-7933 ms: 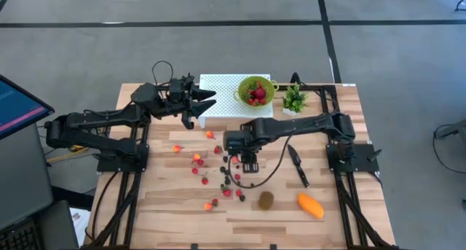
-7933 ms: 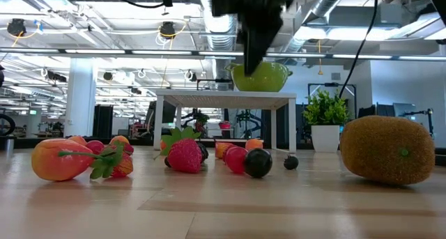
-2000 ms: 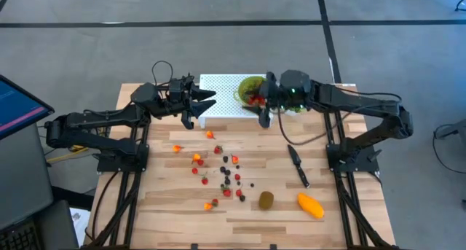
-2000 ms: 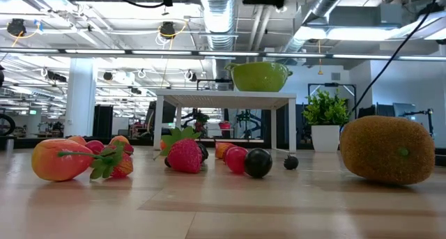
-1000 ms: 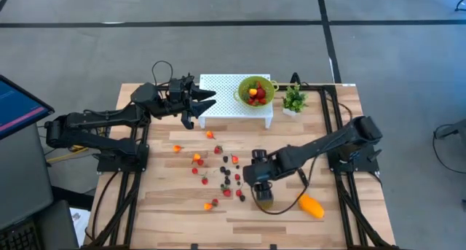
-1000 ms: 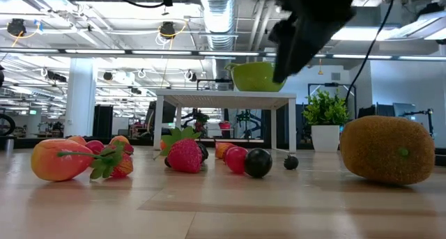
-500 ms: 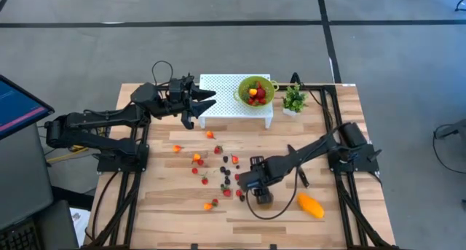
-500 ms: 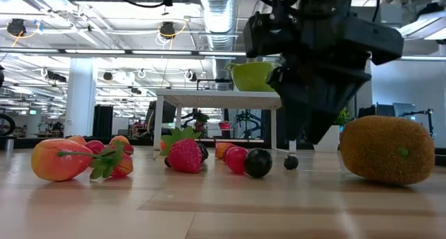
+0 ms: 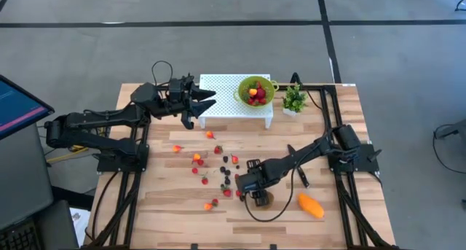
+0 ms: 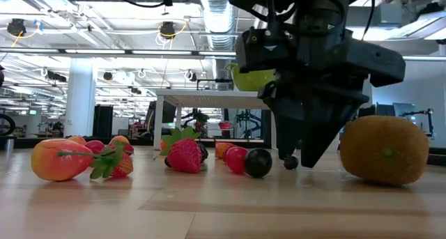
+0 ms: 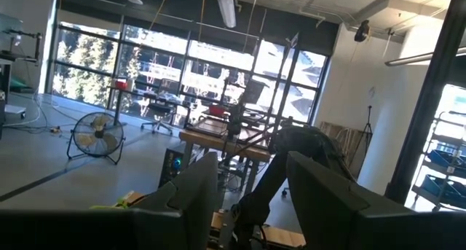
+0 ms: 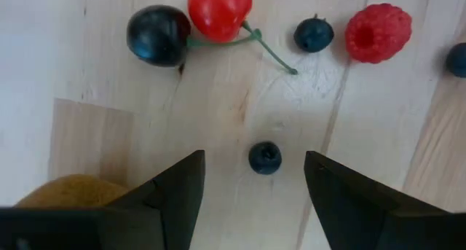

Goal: Pick & Place Fruit
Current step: Put the black blueberry into the green strainer bowl

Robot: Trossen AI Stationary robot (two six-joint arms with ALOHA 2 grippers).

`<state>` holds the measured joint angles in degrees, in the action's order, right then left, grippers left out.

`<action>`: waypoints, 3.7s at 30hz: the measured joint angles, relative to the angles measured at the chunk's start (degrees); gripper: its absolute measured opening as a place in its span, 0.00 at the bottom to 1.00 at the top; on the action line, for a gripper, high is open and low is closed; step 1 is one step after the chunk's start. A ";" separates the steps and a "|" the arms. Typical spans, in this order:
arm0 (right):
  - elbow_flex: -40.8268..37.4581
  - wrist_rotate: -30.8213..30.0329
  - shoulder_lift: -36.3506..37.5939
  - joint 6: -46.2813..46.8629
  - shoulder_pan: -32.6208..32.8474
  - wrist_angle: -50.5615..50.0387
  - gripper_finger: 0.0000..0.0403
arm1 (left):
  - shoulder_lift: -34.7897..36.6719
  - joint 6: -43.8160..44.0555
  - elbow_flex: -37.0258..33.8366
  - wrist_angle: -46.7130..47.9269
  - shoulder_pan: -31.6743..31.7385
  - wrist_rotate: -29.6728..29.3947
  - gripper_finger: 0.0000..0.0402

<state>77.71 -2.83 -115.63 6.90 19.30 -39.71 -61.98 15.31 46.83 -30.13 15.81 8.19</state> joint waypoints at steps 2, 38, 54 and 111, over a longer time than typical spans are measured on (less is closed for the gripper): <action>0.00 0.20 0.00 -0.01 -0.30 0.01 0.52 | 0.00 0.00 0.00 0.08 0.00 0.02 0.40; -4.20 4.13 0.46 0.03 -1.10 6.27 0.20 | 0.00 0.00 0.00 0.06 0.00 0.02 0.40; -4.48 4.72 1.49 -1.46 -1.58 6.29 0.10 | 0.00 0.00 0.00 0.06 0.00 0.01 0.40; -4.12 2.40 31.75 -12.90 -52.44 3.86 0.12 | 0.00 0.00 0.00 0.08 0.00 0.02 0.40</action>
<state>73.59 -0.43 -83.89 -6.00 -33.14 -35.85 -61.98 15.31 46.83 -30.05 15.81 8.21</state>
